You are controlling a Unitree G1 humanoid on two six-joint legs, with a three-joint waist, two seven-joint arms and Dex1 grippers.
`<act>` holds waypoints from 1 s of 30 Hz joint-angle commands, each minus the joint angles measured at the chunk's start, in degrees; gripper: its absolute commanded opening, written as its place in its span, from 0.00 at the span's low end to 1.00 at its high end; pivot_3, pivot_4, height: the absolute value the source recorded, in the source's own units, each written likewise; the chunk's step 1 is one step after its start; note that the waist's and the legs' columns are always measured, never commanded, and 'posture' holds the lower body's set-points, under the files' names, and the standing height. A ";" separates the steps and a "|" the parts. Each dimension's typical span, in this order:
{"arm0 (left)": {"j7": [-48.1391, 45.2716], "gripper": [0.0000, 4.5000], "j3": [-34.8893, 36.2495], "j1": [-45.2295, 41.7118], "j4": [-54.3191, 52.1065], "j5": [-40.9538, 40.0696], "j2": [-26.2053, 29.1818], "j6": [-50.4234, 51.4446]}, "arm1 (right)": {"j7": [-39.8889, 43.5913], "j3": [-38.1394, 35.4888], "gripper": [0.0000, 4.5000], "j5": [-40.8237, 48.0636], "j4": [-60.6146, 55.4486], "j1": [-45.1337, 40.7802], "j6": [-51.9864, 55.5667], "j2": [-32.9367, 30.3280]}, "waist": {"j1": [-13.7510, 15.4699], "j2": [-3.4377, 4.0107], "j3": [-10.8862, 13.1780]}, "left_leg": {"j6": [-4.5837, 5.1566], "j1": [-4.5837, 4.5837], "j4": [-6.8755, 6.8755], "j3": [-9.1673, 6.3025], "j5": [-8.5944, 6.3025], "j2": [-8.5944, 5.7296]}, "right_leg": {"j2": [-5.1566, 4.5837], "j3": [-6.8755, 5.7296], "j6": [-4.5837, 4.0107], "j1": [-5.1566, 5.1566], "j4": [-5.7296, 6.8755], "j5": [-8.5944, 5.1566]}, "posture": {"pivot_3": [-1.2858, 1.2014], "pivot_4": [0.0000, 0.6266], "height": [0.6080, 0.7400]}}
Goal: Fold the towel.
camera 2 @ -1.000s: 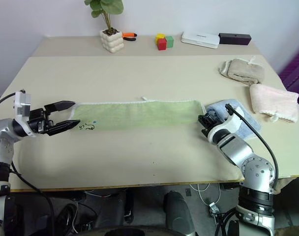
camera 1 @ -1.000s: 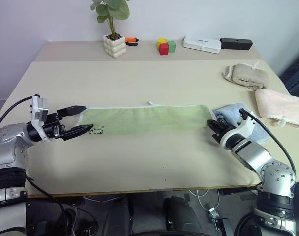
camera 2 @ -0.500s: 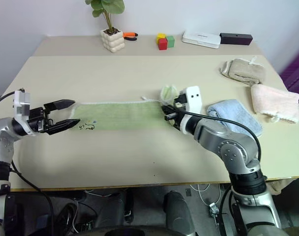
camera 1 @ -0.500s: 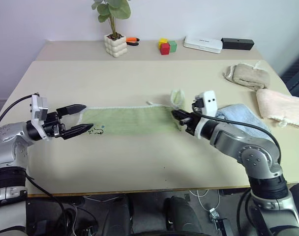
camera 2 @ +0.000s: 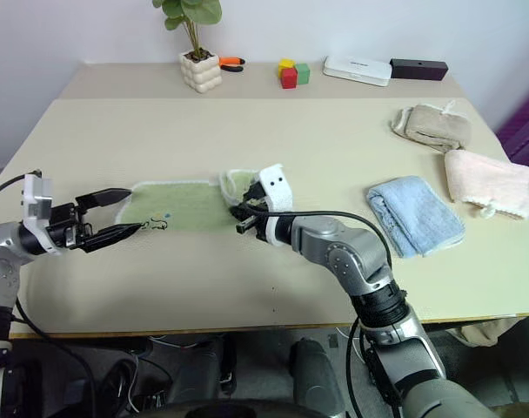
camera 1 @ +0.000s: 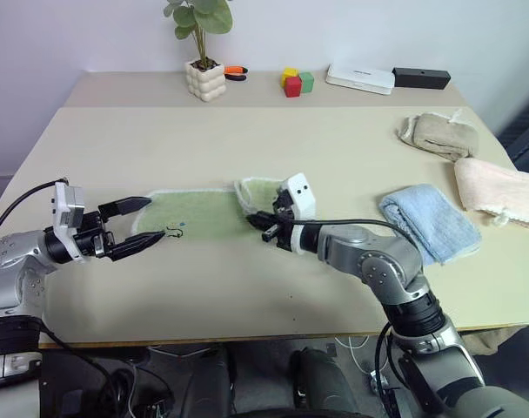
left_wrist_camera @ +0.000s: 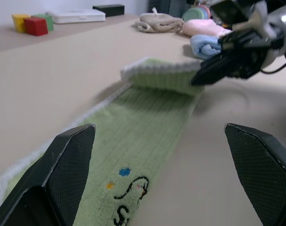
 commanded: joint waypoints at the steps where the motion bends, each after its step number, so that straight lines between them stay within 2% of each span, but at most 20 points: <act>1: 0.76 1.00 1.75 0.98 -2.52 -1.19 0.98 0.53 | 2.15 -0.23 0.02 -2.51 0.31 -2.46 -1.49 1.73 | 0.02 0.00 0.00 | 0.00 0.00 0.00 0.00 0.00 0.00 | 0.00 0.00 0.00 0.00 0.00 0.00 | 0.52 0.24 0.96; 12: 1.45 1.00 1.43 0.76 -2.75 -1.02 0.81 0.75 | 7.50 5.89 0.02 -13.16 1.22 -2.15 -4.47 2.74 | -0.04 0.00 0.00 | 0.00 0.00 0.00 0.01 0.00 0.00 | 0.00 0.00 0.00 -0.01 0.00 0.00 | 0.52 0.24 0.96; 18: 1.49 1.00 0.81 -0.09 -2.39 -0.78 0.59 0.74 | 7.27 4.85 0.02 -16.76 3.79 -1.57 -7.07 5.61 | 0.00 0.00 0.00 | 0.00 0.00 -0.01 0.01 0.00 0.00 | 0.01 0.00 0.00 -0.02 0.01 0.00 | 0.52 0.24 0.96; 21: 1.39 1.00 0.59 -0.42 -2.24 -0.69 0.61 0.74 | 7.29 3.93 0.19 -17.41 4.50 -1.45 -7.47 6.88 | -0.05 0.00 0.00 | -0.01 0.00 -0.01 0.02 0.00 0.00 | 0.01 0.00 0.00 -0.02 0.01 0.00 | 0.52 0.24 0.96; 28: 1.11 1.00 0.05 -1.63 -1.28 -0.20 0.58 0.46 | 11.20 4.24 0.96 -17.43 1.51 -0.88 -6.59 5.99 | -0.01 0.00 0.00 | -0.01 0.01 -0.01 0.02 0.00 0.00 | 0.01 0.00 0.00 -0.02 0.01 0.00 | 0.52 0.24 0.96; 30: 1.04 1.00 -0.03 -1.92 -0.97 -0.13 0.52 0.35 | 12.90 2.24 0.99 -15.80 -0.20 -1.14 -6.94 5.84 | -0.04 0.01 0.00 | -0.01 0.00 -0.01 0.02 0.00 0.00 | 0.01 0.00 0.00 -0.02 0.01 0.00 | 0.52 0.24 0.96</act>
